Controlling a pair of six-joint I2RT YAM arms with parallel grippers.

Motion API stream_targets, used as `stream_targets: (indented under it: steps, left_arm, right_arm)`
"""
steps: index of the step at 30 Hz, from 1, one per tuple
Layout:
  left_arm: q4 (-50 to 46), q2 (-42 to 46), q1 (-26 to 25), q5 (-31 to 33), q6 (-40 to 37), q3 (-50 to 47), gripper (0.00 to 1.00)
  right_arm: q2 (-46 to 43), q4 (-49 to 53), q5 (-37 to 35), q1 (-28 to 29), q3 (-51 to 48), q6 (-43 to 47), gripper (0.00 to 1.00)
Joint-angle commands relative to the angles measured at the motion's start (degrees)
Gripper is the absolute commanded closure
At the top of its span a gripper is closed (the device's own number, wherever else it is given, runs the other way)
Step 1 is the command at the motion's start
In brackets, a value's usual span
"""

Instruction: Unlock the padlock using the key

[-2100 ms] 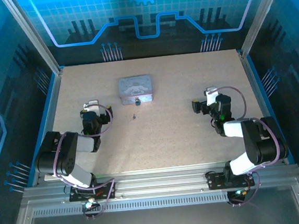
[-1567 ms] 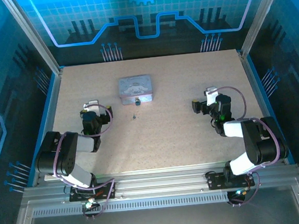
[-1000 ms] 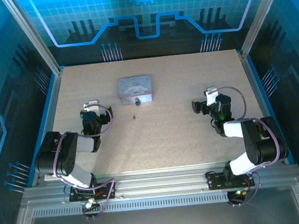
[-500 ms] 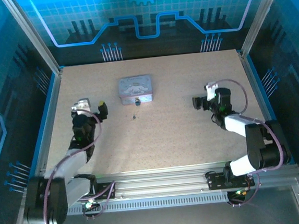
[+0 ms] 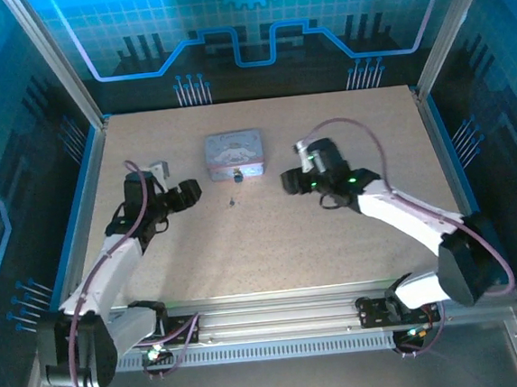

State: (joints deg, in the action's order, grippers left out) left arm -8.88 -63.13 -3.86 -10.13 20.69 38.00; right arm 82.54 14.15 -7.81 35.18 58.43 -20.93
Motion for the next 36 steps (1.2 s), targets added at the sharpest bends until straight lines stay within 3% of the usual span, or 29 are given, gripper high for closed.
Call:
stream_targets:
  steps: [1, 6, 9, 21, 36]
  left_arm:
    - [-2.89, -0.71, -0.13, -7.29, 4.42, -1.43, 0.20]
    - [-1.27, -0.95, -0.69, -5.81, 5.44, -4.35, 0.21]
    - [-0.58, -0.47, -1.22, -5.67, 5.35, -6.14, 0.21]
    - [2.14, 8.27, -2.15, -1.73, 5.18, -10.96, 0.20]
    - [2.26, 10.14, -4.05, 0.12, 3.95, -11.98, 0.20]
  right_arm:
    - [9.33, 10.94, -2.14, 6.75, 8.40, -10.35, 0.43]
    - [24.16, 20.33, -2.41, 12.82, 23.80, -20.63, 0.62]
    - [28.66, 20.95, -2.44, 14.24, 27.74, -24.94, 0.67]
    - [47.04, 35.53, -9.41, 17.25, 51.44, -28.65, 0.74]
    - [56.08, 37.00, -7.81, 15.75, 60.83, -28.74, 0.71]
